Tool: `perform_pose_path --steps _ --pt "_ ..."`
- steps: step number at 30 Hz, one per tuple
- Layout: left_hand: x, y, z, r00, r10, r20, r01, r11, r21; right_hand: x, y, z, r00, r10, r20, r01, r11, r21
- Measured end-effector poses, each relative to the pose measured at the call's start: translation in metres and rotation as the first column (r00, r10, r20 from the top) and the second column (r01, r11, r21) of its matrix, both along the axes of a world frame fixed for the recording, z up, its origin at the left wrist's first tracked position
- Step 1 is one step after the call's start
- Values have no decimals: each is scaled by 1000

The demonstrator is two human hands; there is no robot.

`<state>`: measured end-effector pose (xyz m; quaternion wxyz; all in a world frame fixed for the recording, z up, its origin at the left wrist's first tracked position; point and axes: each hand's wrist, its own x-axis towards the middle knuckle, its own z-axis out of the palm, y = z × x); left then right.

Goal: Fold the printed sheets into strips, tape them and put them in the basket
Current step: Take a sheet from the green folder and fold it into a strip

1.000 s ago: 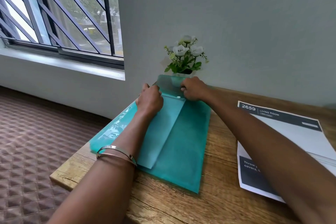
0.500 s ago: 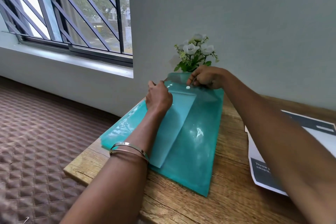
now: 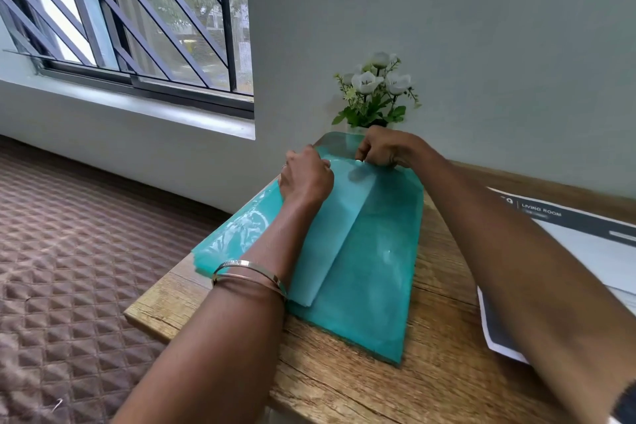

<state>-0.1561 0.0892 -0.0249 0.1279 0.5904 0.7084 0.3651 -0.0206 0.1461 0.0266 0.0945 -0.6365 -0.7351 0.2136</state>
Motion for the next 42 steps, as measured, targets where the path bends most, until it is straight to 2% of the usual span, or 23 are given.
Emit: perform_pose_path --steps 3,6,9,11,15,22,25,31,34,38,40,42 --pt "-1 1 -2 1000 -10 22 10 1000 12 -1 2 0 996 -50 -68 55 996 76" --pt "0 3 -5 999 -31 41 31 999 6 1 2 3 983 -108 -150 120 990 72" --pt "0 4 -7 998 -62 2 62 998 -25 5 -1 9 949 -147 -280 167 985 47" --pt "-1 4 -8 995 -77 -60 74 996 -57 8 -2 14 925 -159 -344 204 974 99" --pt "-1 4 -10 987 -91 -133 81 994 -78 22 -3 30 861 -184 -475 332 910 249" --pt "1 5 -14 975 -101 -200 81 991 -104 51 -16 68 744 -85 -663 480 759 441" --pt "0 5 -14 973 -99 -207 77 991 -113 63 -22 85 719 -51 -693 487 747 452" --pt "1 1 -12 959 -101 -264 79 993 -92 87 -57 110 726 86 -682 387 769 509" --pt "0 1 -11 962 -95 -254 79 994 -72 96 -80 116 721 157 -675 383 722 576" --pt "2 -6 -11 946 -73 -316 65 997 -35 115 -117 123 651 208 -730 478 636 606" --pt "3 -8 -8 964 -48 -263 49 999 -2 127 -136 122 619 220 -754 518 607 602" --pt "4 -12 3 987 67 -143 -56 995 84 140 -157 116 585 208 -784 573 578 581"
